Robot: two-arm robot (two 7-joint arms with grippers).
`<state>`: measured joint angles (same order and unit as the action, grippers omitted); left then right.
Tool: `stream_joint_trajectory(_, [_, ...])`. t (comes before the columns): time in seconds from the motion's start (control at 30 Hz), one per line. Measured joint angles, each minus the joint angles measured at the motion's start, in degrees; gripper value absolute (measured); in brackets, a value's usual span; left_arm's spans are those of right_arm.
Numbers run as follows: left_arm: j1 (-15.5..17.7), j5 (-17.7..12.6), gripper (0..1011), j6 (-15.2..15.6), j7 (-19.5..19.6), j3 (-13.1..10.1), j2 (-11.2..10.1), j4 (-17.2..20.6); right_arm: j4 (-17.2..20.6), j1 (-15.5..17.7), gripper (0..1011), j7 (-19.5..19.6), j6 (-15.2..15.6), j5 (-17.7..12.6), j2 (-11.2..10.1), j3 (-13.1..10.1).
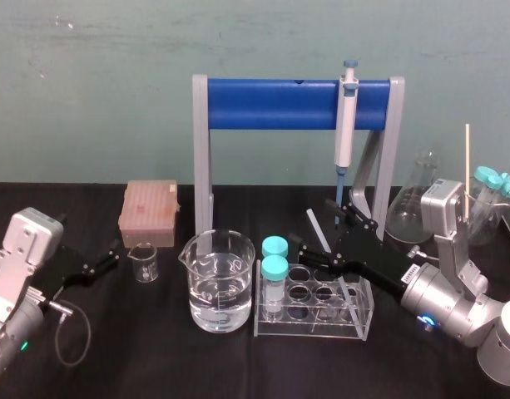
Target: Pick up the stirring rod with one hand, then place it down.
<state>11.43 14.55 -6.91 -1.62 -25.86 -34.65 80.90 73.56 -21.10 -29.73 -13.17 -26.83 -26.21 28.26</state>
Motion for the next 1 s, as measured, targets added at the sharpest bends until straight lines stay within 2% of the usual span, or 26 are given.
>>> stream_joint_trajectory(0.3, [0.0, 0.0, 1000, 0.0, 0.0, 0.0, 0.0, 0.0, 0.1, 1.2, 1000, -0.6, 4.8, -1.7, 0.6, -1.4])
stream_joint_trajectory(0.43, [0.0, 0.0, 1000, 0.0, 0.0, 0.0, 0.0, 0.0, 0.0, 1.4, 1000, -0.7, 5.7, -1.7, 0.8, -1.9])
stream_joint_trajectory(0.87, [0.0, 0.0, 1000, 0.0, 0.0, 0.0, 0.0, 0.0, -0.1, 1.4, 1000, -0.6, 5.8, -1.5, 0.8, -2.0])
stream_joint_trajectory(1.0, [0.0, 0.0, 1000, 0.0, 0.0, 0.0, 0.0, 0.0, 0.0, 1.4, 946, -0.6, 5.7, -1.5, 0.8, -1.9])
